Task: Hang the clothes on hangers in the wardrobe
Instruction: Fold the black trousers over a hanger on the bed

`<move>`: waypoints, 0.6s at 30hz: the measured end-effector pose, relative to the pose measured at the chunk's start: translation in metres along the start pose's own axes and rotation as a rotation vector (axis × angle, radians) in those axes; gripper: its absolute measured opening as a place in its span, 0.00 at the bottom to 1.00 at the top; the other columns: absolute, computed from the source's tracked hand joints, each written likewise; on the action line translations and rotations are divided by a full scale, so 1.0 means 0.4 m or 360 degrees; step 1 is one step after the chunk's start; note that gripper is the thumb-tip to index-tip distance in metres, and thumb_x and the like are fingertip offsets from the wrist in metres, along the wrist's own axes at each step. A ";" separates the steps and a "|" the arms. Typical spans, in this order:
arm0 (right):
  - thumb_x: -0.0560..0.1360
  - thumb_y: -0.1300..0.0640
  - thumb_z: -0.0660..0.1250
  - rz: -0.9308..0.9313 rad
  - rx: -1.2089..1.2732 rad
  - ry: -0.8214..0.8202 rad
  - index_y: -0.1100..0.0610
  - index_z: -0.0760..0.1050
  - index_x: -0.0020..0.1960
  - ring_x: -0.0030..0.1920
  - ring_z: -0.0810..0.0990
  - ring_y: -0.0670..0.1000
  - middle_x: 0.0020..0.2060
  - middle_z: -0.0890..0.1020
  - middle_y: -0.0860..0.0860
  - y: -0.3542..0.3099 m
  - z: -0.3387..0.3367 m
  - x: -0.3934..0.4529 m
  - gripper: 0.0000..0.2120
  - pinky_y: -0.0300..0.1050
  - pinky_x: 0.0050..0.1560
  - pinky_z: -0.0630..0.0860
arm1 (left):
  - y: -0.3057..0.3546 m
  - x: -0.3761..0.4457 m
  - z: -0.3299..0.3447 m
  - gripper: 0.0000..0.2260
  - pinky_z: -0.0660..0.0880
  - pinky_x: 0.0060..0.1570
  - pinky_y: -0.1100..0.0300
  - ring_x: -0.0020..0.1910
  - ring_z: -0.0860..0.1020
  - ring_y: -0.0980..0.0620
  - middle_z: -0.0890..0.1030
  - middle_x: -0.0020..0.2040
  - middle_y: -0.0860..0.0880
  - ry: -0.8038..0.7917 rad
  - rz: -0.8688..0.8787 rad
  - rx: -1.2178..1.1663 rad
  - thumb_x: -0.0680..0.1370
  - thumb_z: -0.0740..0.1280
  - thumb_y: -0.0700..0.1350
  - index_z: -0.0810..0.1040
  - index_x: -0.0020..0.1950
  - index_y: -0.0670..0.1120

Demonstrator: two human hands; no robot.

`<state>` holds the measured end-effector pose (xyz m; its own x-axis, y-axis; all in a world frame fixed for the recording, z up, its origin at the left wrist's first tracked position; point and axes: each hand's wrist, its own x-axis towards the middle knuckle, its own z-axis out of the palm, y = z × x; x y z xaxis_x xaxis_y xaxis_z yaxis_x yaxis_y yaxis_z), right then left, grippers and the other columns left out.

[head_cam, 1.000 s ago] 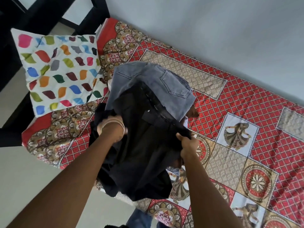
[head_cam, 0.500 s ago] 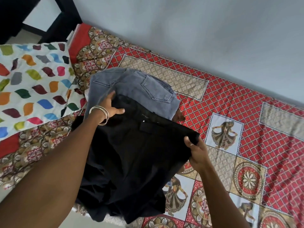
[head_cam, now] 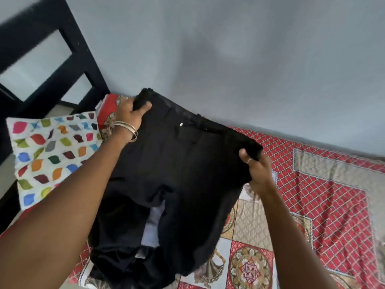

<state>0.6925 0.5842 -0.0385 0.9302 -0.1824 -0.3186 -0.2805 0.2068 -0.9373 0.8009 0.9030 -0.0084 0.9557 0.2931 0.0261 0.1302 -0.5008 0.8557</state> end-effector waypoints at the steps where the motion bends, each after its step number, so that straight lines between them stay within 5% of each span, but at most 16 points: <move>1: 0.70 0.56 0.71 -0.0085 0.0012 0.0053 0.56 0.81 0.50 0.48 0.84 0.53 0.45 0.86 0.51 -0.058 -0.018 -0.003 0.09 0.46 0.47 0.80 | 0.074 0.004 -0.013 0.09 0.73 0.45 0.63 0.42 0.76 0.52 0.77 0.41 0.49 0.0051 0.0098 -0.0063 0.77 0.68 0.45 0.79 0.51 0.40; 4: 0.73 0.55 0.72 -0.0278 0.0010 0.0211 0.56 0.83 0.45 0.46 0.84 0.54 0.43 0.85 0.52 -0.203 -0.069 -0.016 0.04 0.48 0.48 0.79 | 0.245 -0.024 -0.024 0.12 0.74 0.52 0.57 0.48 0.76 0.51 0.79 0.47 0.49 0.0056 0.0261 -0.0171 0.78 0.67 0.47 0.79 0.56 0.41; 8: 0.76 0.58 0.70 -0.0550 -0.0001 0.0274 0.57 0.81 0.45 0.45 0.84 0.51 0.41 0.85 0.50 -0.406 -0.151 -0.101 0.03 0.46 0.45 0.81 | 0.496 -0.132 -0.035 0.08 0.75 0.49 0.50 0.44 0.75 0.50 0.78 0.43 0.46 0.0081 0.0383 -0.0369 0.78 0.66 0.51 0.76 0.43 0.47; 14: 0.74 0.57 0.72 -0.0871 0.0002 0.0290 0.60 0.81 0.46 0.48 0.84 0.55 0.45 0.85 0.55 -0.757 -0.372 -0.306 0.06 0.49 0.49 0.81 | 0.893 -0.342 -0.072 0.09 0.74 0.41 0.69 0.42 0.76 0.57 0.78 0.42 0.52 0.0113 0.0667 -0.0629 0.79 0.65 0.50 0.77 0.50 0.45; 18: 0.74 0.56 0.73 -0.1056 0.0056 0.0256 0.60 0.82 0.46 0.49 0.84 0.56 0.47 0.85 0.57 -0.922 -0.472 -0.424 0.07 0.50 0.50 0.81 | 1.071 -0.440 -0.092 0.16 0.78 0.51 0.57 0.49 0.80 0.49 0.81 0.49 0.46 0.0016 0.0673 -0.0711 0.78 0.63 0.57 0.79 0.49 0.45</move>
<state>0.5933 0.3576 0.3347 0.8552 -0.4210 0.3024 0.3474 0.0324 -0.9372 0.6787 0.6670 0.3726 0.8976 0.1525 0.4137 -0.3850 -0.1861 0.9040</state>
